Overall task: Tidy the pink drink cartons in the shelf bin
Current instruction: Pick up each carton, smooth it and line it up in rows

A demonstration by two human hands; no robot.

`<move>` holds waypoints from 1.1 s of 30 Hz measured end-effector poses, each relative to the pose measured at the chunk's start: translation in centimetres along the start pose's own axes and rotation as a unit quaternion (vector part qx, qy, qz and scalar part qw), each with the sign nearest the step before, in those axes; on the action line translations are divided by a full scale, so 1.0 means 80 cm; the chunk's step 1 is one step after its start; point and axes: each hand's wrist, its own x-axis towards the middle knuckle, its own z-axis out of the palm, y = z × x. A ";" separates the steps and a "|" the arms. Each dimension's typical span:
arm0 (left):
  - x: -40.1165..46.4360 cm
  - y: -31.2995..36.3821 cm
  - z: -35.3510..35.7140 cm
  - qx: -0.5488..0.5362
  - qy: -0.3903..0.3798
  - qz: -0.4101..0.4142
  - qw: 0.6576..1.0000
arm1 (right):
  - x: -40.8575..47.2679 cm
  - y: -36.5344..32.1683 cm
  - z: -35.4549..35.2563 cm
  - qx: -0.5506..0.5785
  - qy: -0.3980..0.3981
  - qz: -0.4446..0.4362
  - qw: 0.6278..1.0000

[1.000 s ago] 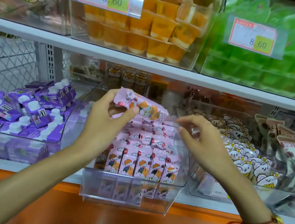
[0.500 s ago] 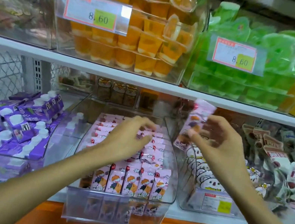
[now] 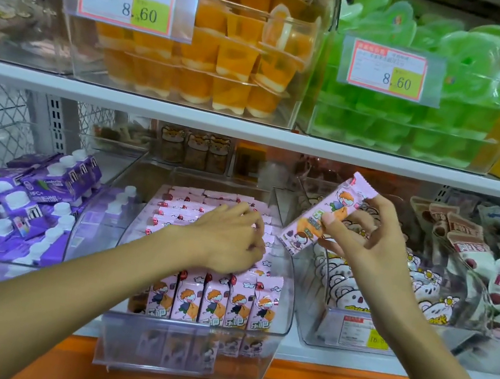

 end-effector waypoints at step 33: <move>-0.066 0.017 0.041 -0.209 0.157 -0.023 0.965 | 0.059 0.018 0.060 -0.607 -0.295 -0.070 0.735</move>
